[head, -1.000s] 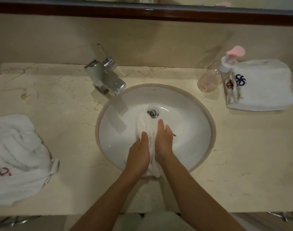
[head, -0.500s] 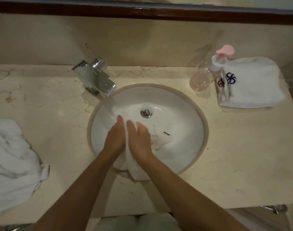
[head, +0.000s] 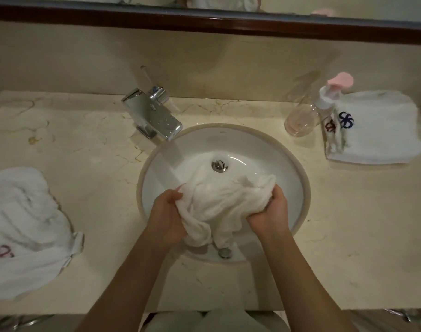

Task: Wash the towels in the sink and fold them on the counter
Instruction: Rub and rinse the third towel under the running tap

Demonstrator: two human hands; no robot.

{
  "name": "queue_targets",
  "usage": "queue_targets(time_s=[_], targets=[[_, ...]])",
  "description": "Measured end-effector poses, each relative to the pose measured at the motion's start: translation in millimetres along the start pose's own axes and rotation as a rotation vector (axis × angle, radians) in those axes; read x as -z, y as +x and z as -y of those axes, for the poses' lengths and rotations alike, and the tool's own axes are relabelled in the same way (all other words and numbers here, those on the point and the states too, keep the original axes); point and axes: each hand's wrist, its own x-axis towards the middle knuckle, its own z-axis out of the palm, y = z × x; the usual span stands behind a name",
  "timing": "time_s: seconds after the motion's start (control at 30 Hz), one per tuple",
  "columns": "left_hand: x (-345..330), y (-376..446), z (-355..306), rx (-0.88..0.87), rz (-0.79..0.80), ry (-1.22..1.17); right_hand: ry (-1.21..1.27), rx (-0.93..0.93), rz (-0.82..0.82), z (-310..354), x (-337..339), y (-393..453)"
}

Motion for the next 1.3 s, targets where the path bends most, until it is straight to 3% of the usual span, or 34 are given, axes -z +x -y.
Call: queue_targets(time_s=[0.07, 0.1, 0.17, 0.2, 0.27, 0.3, 0.33, 0.43, 0.5, 0.57, 0.67, 0.73, 0.83, 0.97, 1.03, 1.17, 1.23, 1.3], targets=[[-10.2, 4.9, 5.9, 0.095, -0.046, -0.008, -0.220, 0.140, 0.025, -24.8, -8.4, -13.4], [-16.3, 9.1, 15.3, 0.066, -0.111, 0.077, -0.476, 0.258, 0.034, -41.6, -11.7, -17.7], [-39.6, 14.2, 41.9, -0.126, -0.284, 0.519, -0.906, 0.466, 0.033, -63.9, -14.1, -13.2], [-49.9, 12.1, 56.3, -0.244, -0.345, 0.746, -1.002, 0.510, -0.064, -62.4, -17.6, -3.8], [-58.7, 6.9, 62.5, -0.411, -0.333, 0.950, -0.971, 0.443, -0.207, -48.9, -28.3, 11.3], [-58.0, 7.4, 54.6, -0.463, -0.342, 1.030, -0.942, 0.394, -0.200, -47.9, -31.2, 14.7], [-54.6, 12.9, 43.1, -0.487, -0.364, 1.097, -0.993, 0.406, -0.148, -50.3, -36.8, 10.8], [-54.3, 17.7, 11.4, -0.488, -0.353, 0.993, -1.103, 0.506, 0.042, -68.1, -47.9, -6.3], [-63.1, 11.6, 13.0, -0.458, -0.282, 1.128, -0.980, 0.557, -0.117, -56.0, -58.2, 4.5], [-66.8, 0.1, 13.8, -0.484, -0.240, 1.228, -0.758, 0.491, -0.265, -28.2, -69.2, 18.1], [-59.9, -8.9, -19.0, -0.522, -0.442, 1.036, -0.553, 0.399, -0.127, 11.1, -65.9, 8.9], [-43.6, -7.4, -32.8, -0.465, -0.529, 0.852, -0.676, 0.402, -0.059, 23.7, -46.4, -9.5], [-16.6, 3.6, -7.5, -0.248, -0.490, 1.277, -1.132, 0.512, -0.013, 11.5, 4.3, -5.1], [6.4, 38.1, 55.2, -0.102, -0.421, 1.648, -1.951, 0.378, -0.140, -49.9, 63.8, 29.6], [10.0, 52.1, 67.7, -0.148, -0.445, 1.769, -1.926, 0.315, -0.288, -71.5, 72.9, 38.9], [18.8, 60.1, 45.8, -0.147, -0.660, 1.561, -1.346, 0.110, -0.462, -57.8, 61.8, 47.8], [31.1, 57.2, 32.6, -0.012, -0.654, 1.783, -1.449, -0.040, -0.358, -47.8, 67.8, 50.9], [36.6, 53.7, 22.0, 0.129, -0.500, 2.028, -1.710, -0.192, -0.232, -43.3, 72.1, 54.0]])
